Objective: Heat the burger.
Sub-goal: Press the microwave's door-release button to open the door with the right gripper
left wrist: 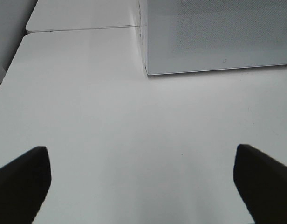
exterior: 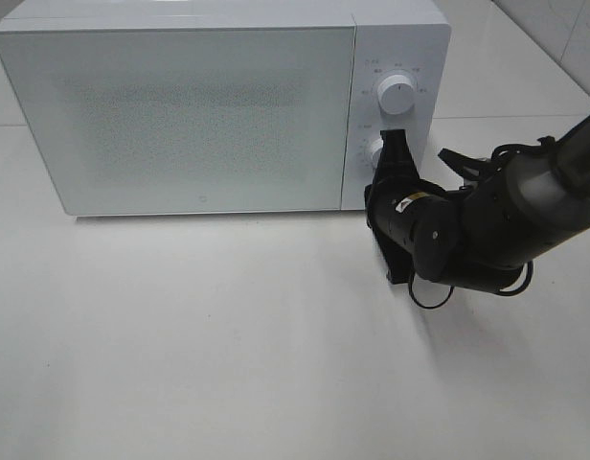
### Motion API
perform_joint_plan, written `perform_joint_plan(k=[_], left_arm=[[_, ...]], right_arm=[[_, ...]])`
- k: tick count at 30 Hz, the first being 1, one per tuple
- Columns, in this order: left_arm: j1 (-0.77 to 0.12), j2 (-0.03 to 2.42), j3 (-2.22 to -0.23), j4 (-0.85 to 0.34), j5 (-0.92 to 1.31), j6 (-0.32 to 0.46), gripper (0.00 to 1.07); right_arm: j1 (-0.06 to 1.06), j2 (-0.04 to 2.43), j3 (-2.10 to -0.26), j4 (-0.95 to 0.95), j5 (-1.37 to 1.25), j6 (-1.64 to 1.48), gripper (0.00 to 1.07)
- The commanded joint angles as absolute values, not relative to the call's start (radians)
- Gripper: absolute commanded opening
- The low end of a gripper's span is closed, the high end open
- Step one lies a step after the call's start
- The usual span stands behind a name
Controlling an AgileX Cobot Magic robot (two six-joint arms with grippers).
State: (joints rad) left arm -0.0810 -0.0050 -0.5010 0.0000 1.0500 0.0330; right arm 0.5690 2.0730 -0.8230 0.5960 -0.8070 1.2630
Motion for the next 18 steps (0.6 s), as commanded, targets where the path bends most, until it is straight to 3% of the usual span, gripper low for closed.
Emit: perform_joint_plan(k=[1, 18], left_arm=[[-0.080, -0.029, -0.498, -0.009, 1.040, 0.033, 1.00], [-0.080, -0.029, -0.498, -0.009, 1.040, 0.033, 1.00]], right_arm=[[0.548, 2.075, -0.843, 0.587, -0.799, 1.235, 0.00], [0.537, 2.106, -0.872, 0.603, -0.924, 1.206, 0.00]])
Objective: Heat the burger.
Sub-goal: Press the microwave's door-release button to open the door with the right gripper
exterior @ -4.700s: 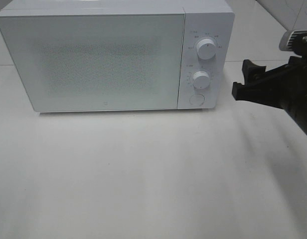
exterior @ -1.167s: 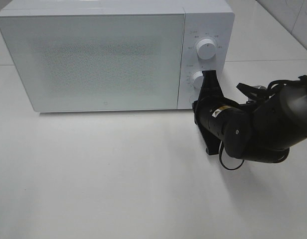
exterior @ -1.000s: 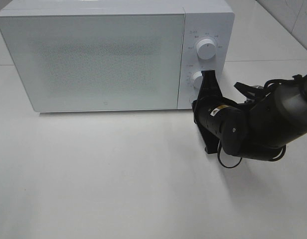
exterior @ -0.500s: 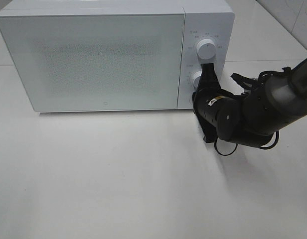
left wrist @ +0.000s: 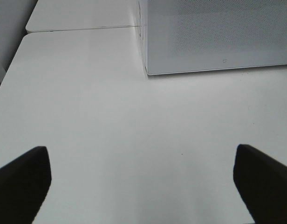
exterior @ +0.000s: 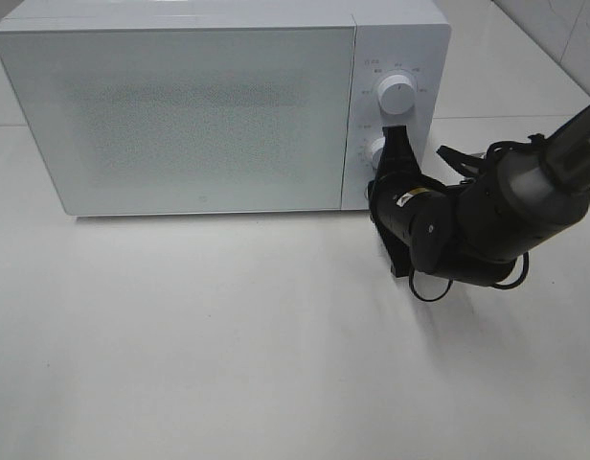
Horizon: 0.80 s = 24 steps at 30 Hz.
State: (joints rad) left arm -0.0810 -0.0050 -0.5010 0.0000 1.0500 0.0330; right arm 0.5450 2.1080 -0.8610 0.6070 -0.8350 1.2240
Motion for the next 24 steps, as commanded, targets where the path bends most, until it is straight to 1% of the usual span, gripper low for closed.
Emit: perform_joint_plan(k=[1, 4, 11, 19, 24], left_arm=[[-0.080, -0.029, -0.498, -0.009, 1.040, 0.033, 1.00], [-0.080, -0.029, -0.498, -0.009, 1.040, 0.033, 1.00], [-0.080, -0.029, -0.498, -0.009, 1.040, 0.033, 1.00], [-0.080, -0.029, -0.498, -0.009, 1.040, 0.033, 1.00], [-0.080, -0.029, -0.498, -0.009, 1.040, 0.033, 1.00]], right_arm=[[0.537, 2.106, -0.872, 0.604, -0.943, 1.205, 0.00], [0.537, 2.106, -0.872, 0.614, -0.993, 1.205, 0.00], [0.537, 2.117, -0.902, 0.625, -1.021, 1.206, 0.00], [0.537, 2.121, -0.972, 0.641, -1.174, 1.226, 0.00], [0.501, 2.121, -1.024, 0.615, -1.207, 1.196, 0.00]])
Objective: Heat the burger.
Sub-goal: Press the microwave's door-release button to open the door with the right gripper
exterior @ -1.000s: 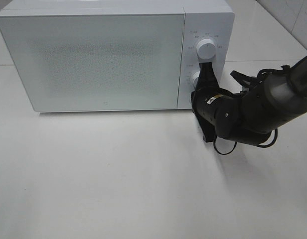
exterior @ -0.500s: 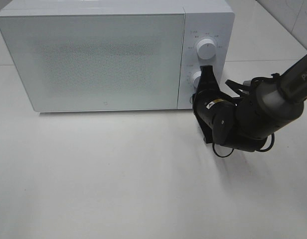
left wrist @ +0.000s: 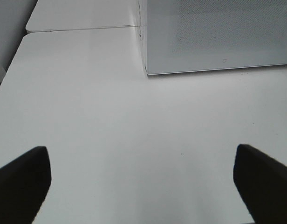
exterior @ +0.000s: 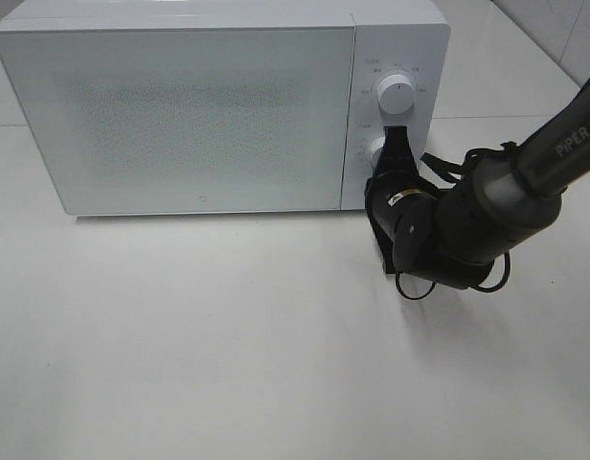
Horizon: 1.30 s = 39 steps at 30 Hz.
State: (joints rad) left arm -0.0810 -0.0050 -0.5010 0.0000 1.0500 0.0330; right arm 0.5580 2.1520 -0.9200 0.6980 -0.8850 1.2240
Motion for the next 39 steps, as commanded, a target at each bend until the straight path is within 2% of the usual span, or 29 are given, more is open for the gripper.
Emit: perform_joint_plan(k=[1, 19, 39], left_arm=[[-0.080, -0.029, -0.498, -0.006, 1.040, 0.033, 1.00], [-0.080, -0.029, -0.498, 0.018, 1.040, 0.033, 1.00], [-0.080, -0.029, -0.498, 0.018, 1.040, 0.033, 1.00]], right_arm=[[0.481, 2.121, -1.046, 0.590, -1.229, 1.187, 0.00], [0.457, 2.121, -1.069, 0.544, -1.265, 1.200, 0.00], [0.459, 2.120, -1.054, 0.493, -1.077, 1.208, 0.00]])
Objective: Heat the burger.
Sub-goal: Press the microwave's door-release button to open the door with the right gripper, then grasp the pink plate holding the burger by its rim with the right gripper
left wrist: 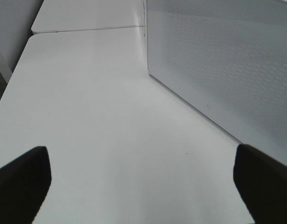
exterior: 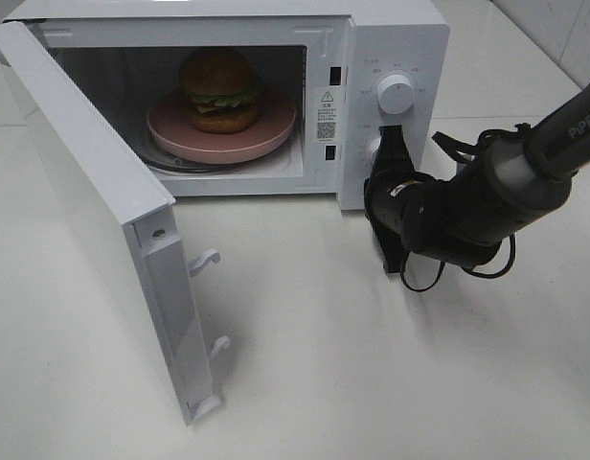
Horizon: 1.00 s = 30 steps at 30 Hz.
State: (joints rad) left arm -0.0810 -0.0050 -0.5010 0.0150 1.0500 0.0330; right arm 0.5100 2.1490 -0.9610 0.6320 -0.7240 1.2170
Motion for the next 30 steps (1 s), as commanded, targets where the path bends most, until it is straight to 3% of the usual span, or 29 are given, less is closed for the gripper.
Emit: perform_joint_plan(k=[1, 19, 30], left_arm=[[-0.080, -0.029, -0.498, 0.018, 1.040, 0.033, 1.00], [-0.080, -0.029, -0.498, 0.018, 1.040, 0.033, 1.00], [-0.080, -0.029, -0.498, 0.018, 1.040, 0.033, 1.00]], right_arm=[[0.459, 2.120, -1.054, 0.493, -1.077, 1.208, 0.00], [0.540, 1.997, -0.774, 0.459, -0.736, 1.284, 0.00], [0.540, 1.788, -0.658, 0.410, -0.530, 1.057, 0.02]])
